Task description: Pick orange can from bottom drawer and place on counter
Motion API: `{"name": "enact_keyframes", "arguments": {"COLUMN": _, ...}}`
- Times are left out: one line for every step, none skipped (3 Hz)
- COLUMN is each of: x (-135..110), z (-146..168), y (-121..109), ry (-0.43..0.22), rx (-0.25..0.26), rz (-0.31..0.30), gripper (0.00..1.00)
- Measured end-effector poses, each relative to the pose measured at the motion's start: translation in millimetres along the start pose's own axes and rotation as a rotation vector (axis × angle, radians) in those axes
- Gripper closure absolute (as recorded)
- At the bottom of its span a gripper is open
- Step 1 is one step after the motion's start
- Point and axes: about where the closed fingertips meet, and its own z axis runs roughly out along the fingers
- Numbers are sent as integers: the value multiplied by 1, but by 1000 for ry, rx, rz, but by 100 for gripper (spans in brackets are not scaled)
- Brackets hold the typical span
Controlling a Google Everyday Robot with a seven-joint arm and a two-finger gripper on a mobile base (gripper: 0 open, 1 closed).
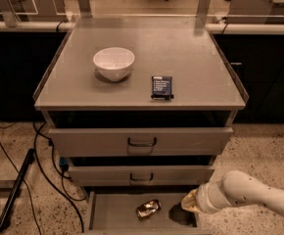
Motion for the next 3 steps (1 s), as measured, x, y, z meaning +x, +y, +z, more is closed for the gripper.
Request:
{"name": "enact_keyframes", "arguments": {"x": 8, "z": 23, "y": 5, "ry": -30, "rx": -39, "rz": -59, "gripper": 100}}
{"name": "enact_keyframes", "arguments": {"x": 14, "z": 33, "y": 2, "ry": -42, "rx": -43, "rz": -57, "gripper": 100}}
{"name": "enact_keyframes", "arguments": {"x": 31, "z": 63, "y": -5, "ry": -91, "rx": -20, "rz": -91, "gripper": 100}}
